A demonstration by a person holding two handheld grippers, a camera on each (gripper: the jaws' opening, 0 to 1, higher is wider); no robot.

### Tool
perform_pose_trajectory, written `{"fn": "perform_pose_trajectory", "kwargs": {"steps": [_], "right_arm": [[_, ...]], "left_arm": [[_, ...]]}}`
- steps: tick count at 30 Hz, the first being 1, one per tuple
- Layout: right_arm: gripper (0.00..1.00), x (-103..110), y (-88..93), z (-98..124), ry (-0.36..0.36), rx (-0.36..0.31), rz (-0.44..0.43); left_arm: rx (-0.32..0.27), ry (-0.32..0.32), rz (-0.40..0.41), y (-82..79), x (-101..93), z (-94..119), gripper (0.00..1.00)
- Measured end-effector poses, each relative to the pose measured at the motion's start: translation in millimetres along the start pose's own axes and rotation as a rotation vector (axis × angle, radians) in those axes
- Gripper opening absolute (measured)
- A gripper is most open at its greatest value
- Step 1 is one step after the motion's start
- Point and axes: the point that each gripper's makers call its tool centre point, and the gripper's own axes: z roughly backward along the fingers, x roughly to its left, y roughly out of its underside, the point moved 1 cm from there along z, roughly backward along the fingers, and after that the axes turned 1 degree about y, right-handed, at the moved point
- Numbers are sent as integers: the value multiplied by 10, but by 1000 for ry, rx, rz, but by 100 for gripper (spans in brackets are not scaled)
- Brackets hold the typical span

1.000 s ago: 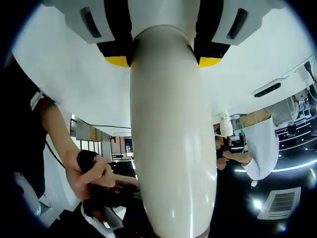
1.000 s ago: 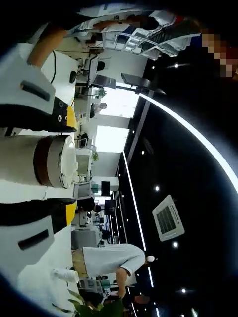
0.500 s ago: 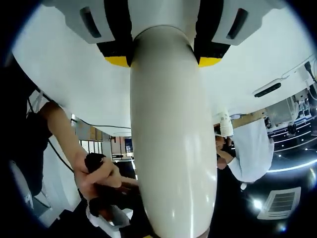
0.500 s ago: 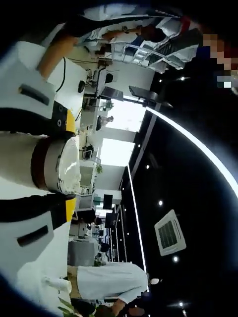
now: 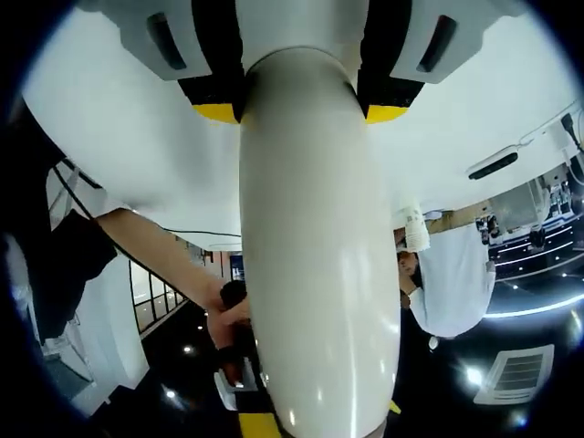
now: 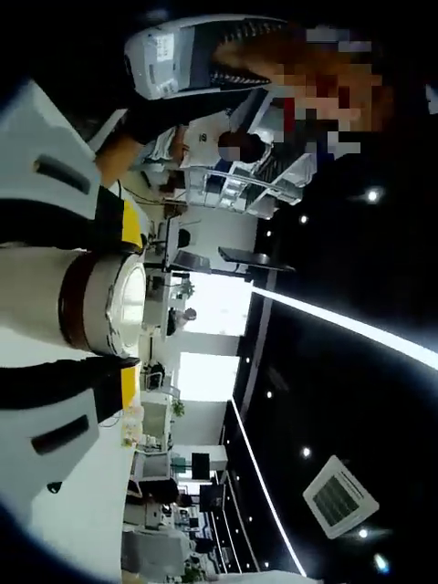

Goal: Grasp the water cup twist off the cup lid place the cup lid on the table

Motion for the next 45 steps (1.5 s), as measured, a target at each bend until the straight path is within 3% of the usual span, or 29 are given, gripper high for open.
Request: {"fn": "perform_pose_trajectory", "kwargs": {"steps": [2, 5, 8, 10, 12, 15, 20, 23, 27, 39, 42, 45], "right_arm": [[48, 10, 4, 3, 10, -1, -6], [49, 7, 70, 59, 71, 66, 0], [59, 28, 42, 96, 112, 36, -13], [60, 50, 25, 111, 125, 19, -23], [59, -13, 32, 130, 262, 42, 23], [58, -77, 45, 101, 354, 64, 20], [53, -82, 91, 42, 396, 77, -5], [47, -30, 90, 25, 369, 69, -4], [47, -16, 71, 51, 350, 73, 29], [47, 70, 99, 20, -23, 49, -36], [47, 80, 100, 27, -26, 39, -38], [47, 97, 126, 55, 26, 59, -59]], "left_arm": [[0, -1, -1, 6, 7, -5, 50], [0, -2, -3, 10, 16, -10, 51], [0, -2, -4, 12, 22, -14, 51], [0, -2, -5, 12, 25, -15, 51], [-1, -1, -10, 11, 34, -15, 51], [-9, -1, 7, -6, 30, 3, 51], [-79, 3, 62, -131, 17, 67, 50], [-84, 4, 75, -138, -2, 72, 50], [-85, 5, 81, -137, -20, 76, 49], [-86, 14, 90, -138, -53, 79, 49], [-87, 12, 83, -140, -61, 76, 49], [-87, 12, 80, -141, -70, 72, 49]]}}
